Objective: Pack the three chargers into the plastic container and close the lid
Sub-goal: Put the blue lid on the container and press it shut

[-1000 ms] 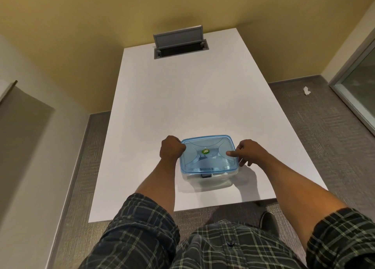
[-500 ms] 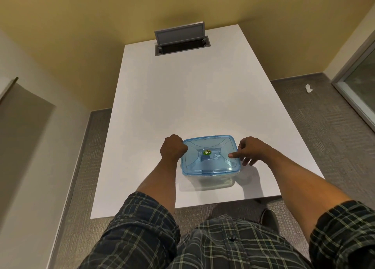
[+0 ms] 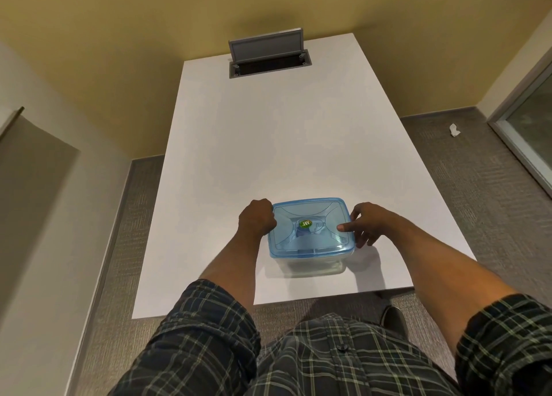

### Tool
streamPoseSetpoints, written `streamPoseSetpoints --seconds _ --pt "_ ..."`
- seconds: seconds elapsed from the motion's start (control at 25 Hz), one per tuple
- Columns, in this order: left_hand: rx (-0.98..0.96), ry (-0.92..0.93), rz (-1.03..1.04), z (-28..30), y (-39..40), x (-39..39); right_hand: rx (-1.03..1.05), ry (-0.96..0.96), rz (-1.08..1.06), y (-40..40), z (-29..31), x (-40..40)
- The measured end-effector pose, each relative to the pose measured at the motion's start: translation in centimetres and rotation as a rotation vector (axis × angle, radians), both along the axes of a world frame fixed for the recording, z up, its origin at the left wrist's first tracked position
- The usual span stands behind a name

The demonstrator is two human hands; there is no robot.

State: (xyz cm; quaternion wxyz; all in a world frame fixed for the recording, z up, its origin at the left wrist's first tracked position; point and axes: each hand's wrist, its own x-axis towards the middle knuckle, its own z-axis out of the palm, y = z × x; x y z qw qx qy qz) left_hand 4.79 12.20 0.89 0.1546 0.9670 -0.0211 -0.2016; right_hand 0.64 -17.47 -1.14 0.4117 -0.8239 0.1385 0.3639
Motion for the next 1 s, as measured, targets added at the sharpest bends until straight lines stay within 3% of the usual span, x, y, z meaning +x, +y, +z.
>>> streamPoseSetpoints --seconds 0.24,0.56,0.8,1.0 --pt "0.084 0.128 -0.142 0.1 -0.1 0.6 0.067 0.098 0.017 0.5 0.0 -0.2" --pt "0.048 0.166 -0.128 -0.5 -0.1 0.9 0.159 0.164 -0.016 0.3 0.2 -0.7" --pt "-0.006 0.136 -0.099 -0.1 0.4 0.8 0.135 0.076 0.011 0.1 0.8 -0.8" --pt "-0.036 0.218 -0.056 0.4 0.6 0.9 0.127 0.017 0.009 0.0 1.3 -0.6"
